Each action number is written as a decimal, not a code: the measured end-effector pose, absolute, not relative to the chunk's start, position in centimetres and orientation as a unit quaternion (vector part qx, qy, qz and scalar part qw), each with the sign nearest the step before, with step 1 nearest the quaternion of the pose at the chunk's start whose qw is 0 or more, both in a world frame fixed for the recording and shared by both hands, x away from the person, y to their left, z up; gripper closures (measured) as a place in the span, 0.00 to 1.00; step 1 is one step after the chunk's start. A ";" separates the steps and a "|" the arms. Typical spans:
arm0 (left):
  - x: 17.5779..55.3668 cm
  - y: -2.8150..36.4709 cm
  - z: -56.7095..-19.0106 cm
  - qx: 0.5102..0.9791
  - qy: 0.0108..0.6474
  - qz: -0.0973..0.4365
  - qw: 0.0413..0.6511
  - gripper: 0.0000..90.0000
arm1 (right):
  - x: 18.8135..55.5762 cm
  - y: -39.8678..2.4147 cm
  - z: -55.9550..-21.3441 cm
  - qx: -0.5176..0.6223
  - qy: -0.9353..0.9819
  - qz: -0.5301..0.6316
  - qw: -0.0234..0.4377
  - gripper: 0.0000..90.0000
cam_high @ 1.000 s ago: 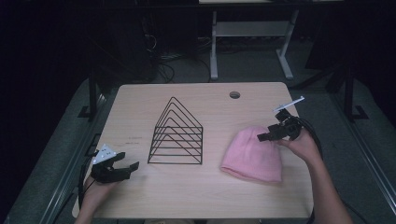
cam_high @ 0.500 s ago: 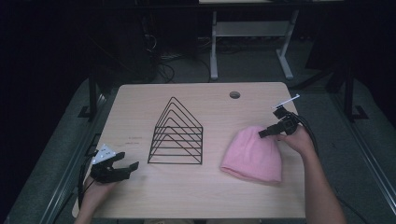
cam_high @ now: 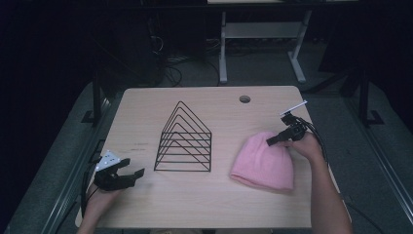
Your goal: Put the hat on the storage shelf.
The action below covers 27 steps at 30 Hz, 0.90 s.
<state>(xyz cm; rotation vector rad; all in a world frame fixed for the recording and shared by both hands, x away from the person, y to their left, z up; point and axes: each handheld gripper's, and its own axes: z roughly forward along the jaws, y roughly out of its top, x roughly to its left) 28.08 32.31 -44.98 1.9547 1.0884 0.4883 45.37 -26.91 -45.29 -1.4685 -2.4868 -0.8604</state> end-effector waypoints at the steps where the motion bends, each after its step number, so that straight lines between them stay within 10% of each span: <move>1: 28.1 32.3 -45.0 0.777 0.433 0.194 0.413 0.28 | 45.4 -26.9 -45.3 -0.484 -0.824 -0.286 0.067 0.59; 7: 28.2 32.3 -44.8 0.778 0.430 0.196 0.413 0.28 | 45.2 -27.1 -45.4 -0.484 -0.820 -0.294 0.089 0.84; 27: 28.6 32.2 -44.0 0.785 0.424 0.189 0.409 0.28 | 41.8 -27.2 -38.7 -0.439 -0.804 -0.396 0.060 0.87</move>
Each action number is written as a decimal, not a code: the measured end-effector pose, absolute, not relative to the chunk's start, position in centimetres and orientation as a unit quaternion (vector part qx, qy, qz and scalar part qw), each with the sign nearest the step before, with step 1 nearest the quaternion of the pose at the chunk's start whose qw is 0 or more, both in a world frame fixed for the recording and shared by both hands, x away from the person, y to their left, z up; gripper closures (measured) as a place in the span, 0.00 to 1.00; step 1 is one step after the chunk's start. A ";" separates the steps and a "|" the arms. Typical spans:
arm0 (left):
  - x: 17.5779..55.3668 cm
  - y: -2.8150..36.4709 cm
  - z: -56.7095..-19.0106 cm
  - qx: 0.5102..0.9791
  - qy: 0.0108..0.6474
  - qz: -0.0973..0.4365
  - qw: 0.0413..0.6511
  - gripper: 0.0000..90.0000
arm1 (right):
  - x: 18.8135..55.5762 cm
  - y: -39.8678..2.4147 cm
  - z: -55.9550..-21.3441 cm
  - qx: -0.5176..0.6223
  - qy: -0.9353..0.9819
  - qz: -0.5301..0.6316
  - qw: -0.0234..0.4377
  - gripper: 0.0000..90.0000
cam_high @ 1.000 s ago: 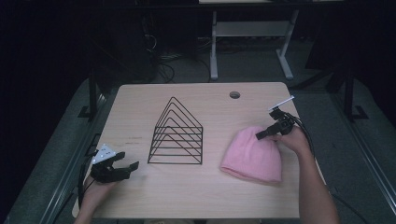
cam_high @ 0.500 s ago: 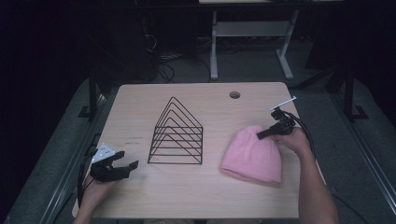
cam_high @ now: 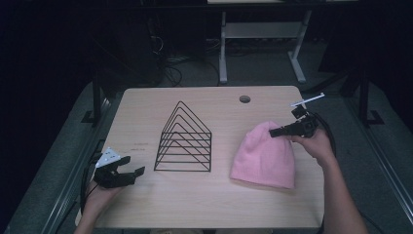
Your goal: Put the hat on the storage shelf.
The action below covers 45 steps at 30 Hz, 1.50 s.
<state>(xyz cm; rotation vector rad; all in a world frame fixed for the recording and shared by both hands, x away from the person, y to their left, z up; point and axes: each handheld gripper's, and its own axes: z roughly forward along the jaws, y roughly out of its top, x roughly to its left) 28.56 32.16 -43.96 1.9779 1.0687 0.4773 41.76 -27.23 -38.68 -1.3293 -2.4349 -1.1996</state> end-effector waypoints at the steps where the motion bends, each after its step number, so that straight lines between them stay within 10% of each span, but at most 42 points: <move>1: 28.5 32.1 -43.8 0.785 0.424 0.190 0.409 0.28 | 41.5 -27.1 -38.2 -0.434 -0.805 -0.401 0.057 0.87; 45: 28.6 30.9 -34.9 0.841 0.306 0.114 0.432 0.28 | 38.1 -20.8 -21.0 -0.307 -0.838 -0.448 -0.048 0.87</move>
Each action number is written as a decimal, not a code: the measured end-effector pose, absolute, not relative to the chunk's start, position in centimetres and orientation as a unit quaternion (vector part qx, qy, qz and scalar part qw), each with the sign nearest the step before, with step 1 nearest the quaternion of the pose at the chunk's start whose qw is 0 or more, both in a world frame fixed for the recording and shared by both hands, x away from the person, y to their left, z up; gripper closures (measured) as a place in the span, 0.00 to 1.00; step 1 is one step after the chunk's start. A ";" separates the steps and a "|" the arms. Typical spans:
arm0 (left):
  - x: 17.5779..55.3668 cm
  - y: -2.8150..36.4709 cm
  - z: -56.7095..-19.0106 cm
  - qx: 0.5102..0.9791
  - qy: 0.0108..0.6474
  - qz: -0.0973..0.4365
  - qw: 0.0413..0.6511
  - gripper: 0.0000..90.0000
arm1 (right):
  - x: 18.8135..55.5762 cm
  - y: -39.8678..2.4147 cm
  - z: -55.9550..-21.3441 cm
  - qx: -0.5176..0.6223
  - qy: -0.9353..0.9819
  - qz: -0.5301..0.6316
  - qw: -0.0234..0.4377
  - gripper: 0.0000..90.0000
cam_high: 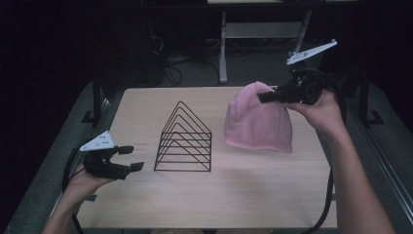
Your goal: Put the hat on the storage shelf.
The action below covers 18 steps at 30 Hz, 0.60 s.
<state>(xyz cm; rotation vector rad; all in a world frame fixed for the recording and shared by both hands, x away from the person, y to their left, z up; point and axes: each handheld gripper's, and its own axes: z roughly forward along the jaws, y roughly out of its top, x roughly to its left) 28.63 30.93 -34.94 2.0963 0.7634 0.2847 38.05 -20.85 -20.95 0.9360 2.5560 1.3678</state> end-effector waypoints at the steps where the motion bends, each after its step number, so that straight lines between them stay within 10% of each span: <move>1: 28.7 30.8 -34.4 0.844 0.300 0.115 0.430 0.28 | 38.0 -20.4 -20.1 0.301 0.840 0.448 0.052 0.87; 18: 30.3 28.4 -28.0 0.867 0.229 0.100 0.430 0.25 | 37.9 -15.3 -14.4 0.245 0.855 0.453 0.065 0.87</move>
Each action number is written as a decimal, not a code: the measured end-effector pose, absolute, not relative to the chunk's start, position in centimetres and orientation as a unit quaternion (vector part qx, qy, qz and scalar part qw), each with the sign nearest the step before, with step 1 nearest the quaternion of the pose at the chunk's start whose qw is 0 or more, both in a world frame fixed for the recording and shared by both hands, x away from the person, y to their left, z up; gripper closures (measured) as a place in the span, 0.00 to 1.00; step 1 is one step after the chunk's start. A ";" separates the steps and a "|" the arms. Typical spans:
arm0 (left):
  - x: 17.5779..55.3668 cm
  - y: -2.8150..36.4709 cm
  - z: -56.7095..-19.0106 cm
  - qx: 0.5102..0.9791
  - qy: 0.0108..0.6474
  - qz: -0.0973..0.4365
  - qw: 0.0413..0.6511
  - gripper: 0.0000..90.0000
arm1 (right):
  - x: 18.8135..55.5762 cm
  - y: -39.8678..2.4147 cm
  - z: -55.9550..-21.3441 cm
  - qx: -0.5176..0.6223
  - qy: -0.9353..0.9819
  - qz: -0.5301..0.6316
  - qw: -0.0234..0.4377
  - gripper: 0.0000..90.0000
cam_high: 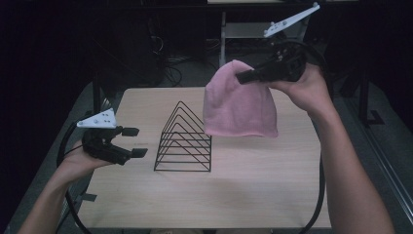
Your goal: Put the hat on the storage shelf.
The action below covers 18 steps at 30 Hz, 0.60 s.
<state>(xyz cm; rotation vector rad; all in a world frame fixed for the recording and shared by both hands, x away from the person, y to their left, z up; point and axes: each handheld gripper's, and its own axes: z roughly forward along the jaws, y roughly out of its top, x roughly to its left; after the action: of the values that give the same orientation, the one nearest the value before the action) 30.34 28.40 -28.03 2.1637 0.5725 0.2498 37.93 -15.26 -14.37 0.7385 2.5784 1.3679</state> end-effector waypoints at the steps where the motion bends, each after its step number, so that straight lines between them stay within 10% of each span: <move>1: 30.5 28.2 -27.7 0.869 0.226 0.100 0.429 0.25 | 38.0 -15.0 -14.2 0.239 0.856 0.454 0.068 0.87; 18: 32.7 26.0 -25.4 0.884 0.201 0.084 0.413 0.25 | 38.1 -8.9 -11.6 0.184 0.862 0.469 0.054 0.87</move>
<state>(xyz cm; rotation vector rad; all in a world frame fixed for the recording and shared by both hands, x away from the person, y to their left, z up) 32.71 26.01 -25.41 2.2232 0.5064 0.2124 38.13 -8.95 -11.63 0.5595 2.6193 1.4256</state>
